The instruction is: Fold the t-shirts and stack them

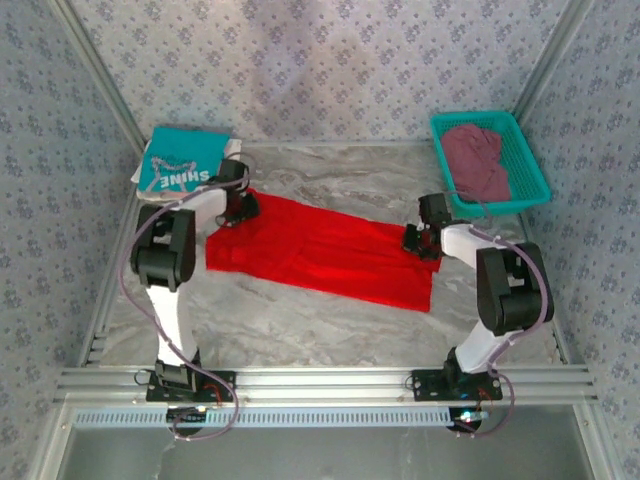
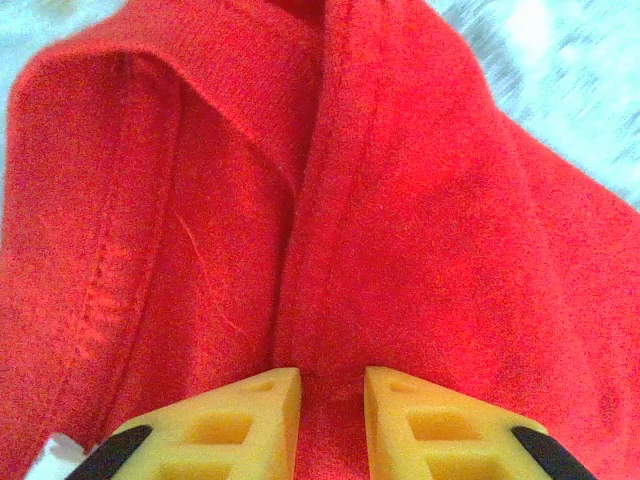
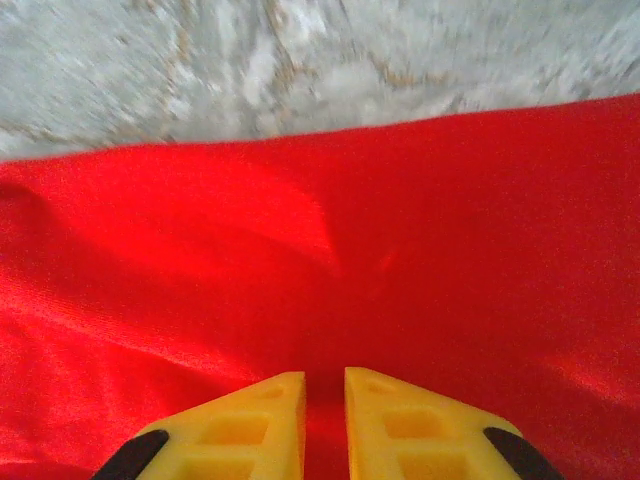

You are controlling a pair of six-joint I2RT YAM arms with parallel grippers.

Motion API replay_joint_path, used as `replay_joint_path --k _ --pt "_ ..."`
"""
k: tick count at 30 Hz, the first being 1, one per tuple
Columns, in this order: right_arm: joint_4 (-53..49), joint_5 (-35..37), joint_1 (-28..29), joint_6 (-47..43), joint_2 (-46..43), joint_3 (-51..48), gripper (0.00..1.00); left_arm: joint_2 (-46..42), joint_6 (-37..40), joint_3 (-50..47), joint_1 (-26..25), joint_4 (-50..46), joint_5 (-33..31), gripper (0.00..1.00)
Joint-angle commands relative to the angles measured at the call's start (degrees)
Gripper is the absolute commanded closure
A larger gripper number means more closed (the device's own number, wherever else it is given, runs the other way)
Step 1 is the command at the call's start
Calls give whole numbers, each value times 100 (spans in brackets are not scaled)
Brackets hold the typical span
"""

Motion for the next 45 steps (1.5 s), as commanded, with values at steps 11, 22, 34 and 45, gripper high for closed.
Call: replay_joint_path --k 11,22,34,45 --pt "-814 -255 694 882 -802 -938 80 1120 204 2835 -136 -888 -360 69" --pt "-1369 -10 954 923 -1463 -144 67 -1402 -403 -1073 -301 259 -506 59" --pt "-757 70 659 415 -1262 717 66 -214 -388 -430 -314 42 -128 62" --pt "-108 268 258 747 -2266 -760 64 2912 450 4819 -818 -1677 1215 64"
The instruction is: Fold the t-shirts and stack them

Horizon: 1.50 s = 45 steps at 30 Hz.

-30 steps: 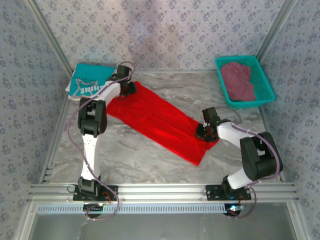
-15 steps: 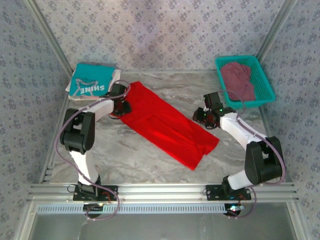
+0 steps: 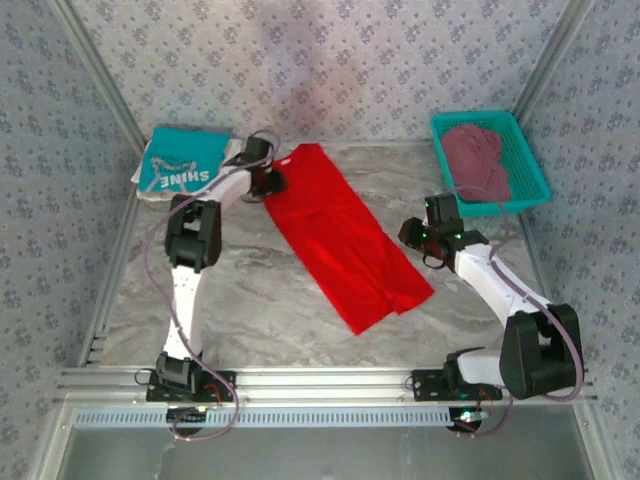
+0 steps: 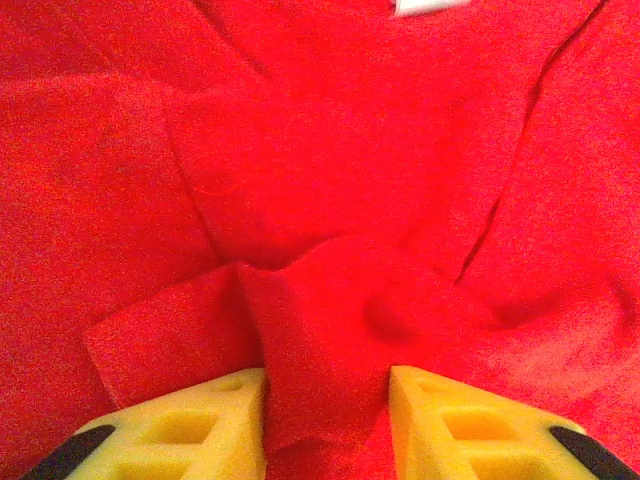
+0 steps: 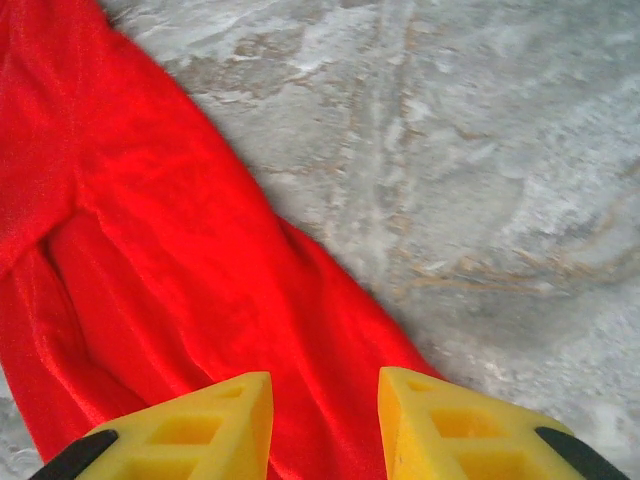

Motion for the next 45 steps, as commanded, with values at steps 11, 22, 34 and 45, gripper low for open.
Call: replay_joint_path --k 11,22,34,45 --pt "293 -111 -62 -371 121 -114 64 1914 499 4271 -776 -675 1417 48" --pt "-246 126 67 -988 1468 941 80 -1889 103 -1689 -710 2080 933 52" --pt "-762 355 213 -803 3025 1961 100 -2353 -1031 -3985 -1659 3156 1035 79" --pt "-830 148 381 -596 3485 2170 100 -1514 -1323 -3683 -1416 2795 964 82"
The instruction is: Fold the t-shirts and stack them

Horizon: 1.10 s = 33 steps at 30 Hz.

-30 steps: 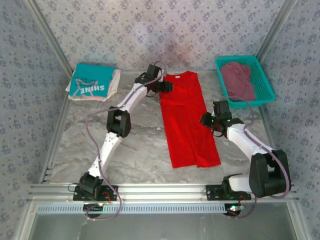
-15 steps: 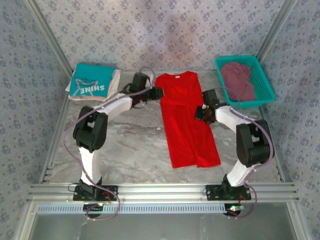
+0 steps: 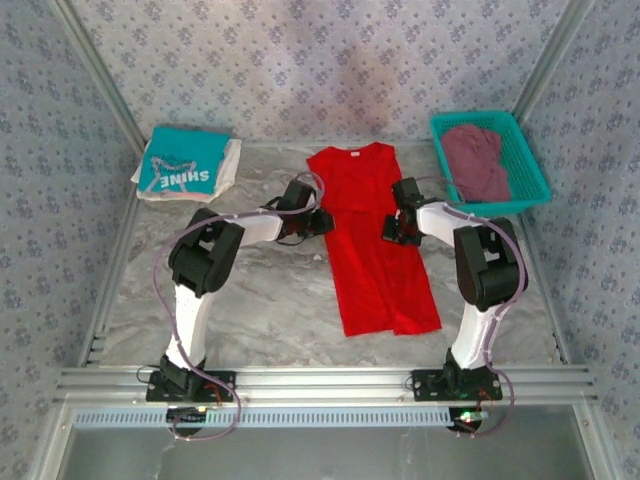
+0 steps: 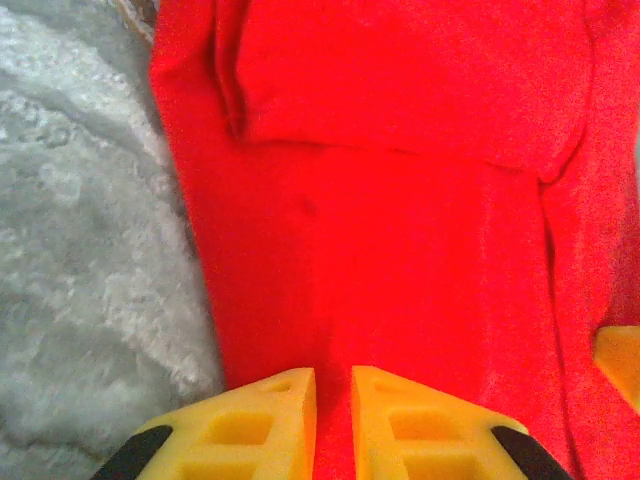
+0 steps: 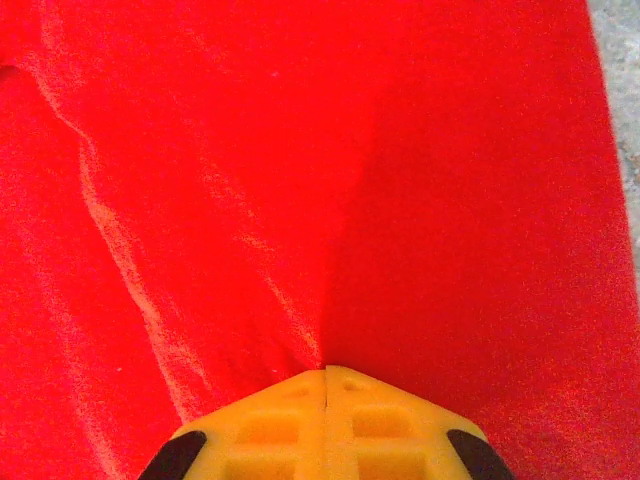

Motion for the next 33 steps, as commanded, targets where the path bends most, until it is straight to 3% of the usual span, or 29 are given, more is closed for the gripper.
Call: replay_joint_path --k 1,10,17,24,29,33 --pt "-182 -149 79 217 182 111 100 287 54 331 152 -377 -124 82" --pt "277 -810 415 1139 575 377 100 555 856 1106 858 -1481 -191 81" --pt "94 -468 438 1196 1015 1007 100 577 1222 1599 988 -1975 -289 80" --pt "-187 -90 337 1081 1151 1232 100 134 859 795 953 -1511 -330 78" --pt "-192 18 187 1063 1159 1210 100 -710 751 -126 962 -1060 -677 75" --pt "-188 -118 163 1041 935 1216 89 -1569 706 -782 941 -983 -668 68"
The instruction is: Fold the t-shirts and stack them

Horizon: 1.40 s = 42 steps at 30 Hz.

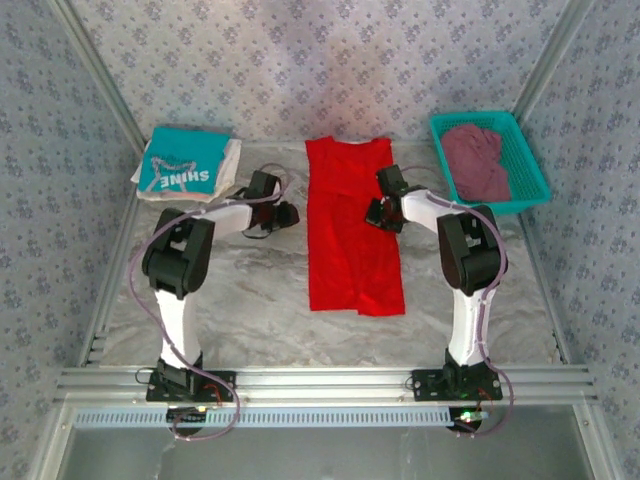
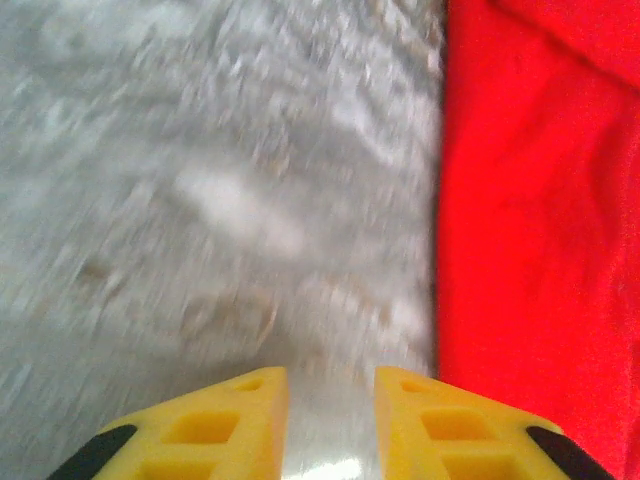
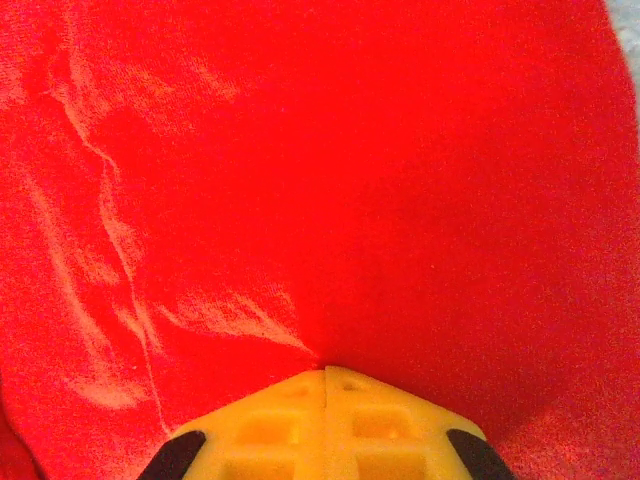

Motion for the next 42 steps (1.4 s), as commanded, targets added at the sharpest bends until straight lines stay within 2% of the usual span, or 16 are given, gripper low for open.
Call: replay_joint_path --k 1,5,8,11,13,17,20,36,42 --pt "-280 36 -45 -23 -162 -43 85 -949 -49 -451 -66 89 -24 66" --pt "-23 -698 15 -259 -1142 -612 71 -2025 52 -1394 -267 2 347 57" --pt "284 -741 68 -420 -2241 -1549 59 -2749 -44 -2218 -543 50 612 53" --pt "738 -807 43 -491 -3251 -2609 53 -3035 -253 -2731 -870 22 1144 52" --pt "1036 -749 17 -519 -3719 -3248 48 -3010 -349 -2833 -1198 -201 1272 52" --pt "1382 -576 -98 -457 -4276 -4125 47 -2928 -441 -2810 -1840 -734 1184 52" --pt "1458 -430 -144 -418 -4448 -4365 47 -2883 -586 -2926 -2063 -651 1129 52" --pt "1477 -403 -212 -564 -4541 -4439 47 -2028 -669 -2771 -2294 -315 1055 57" --pt "1308 -482 -173 -378 -4782 -4817 48 -1900 -707 -2766 -2328 -114 950 70"
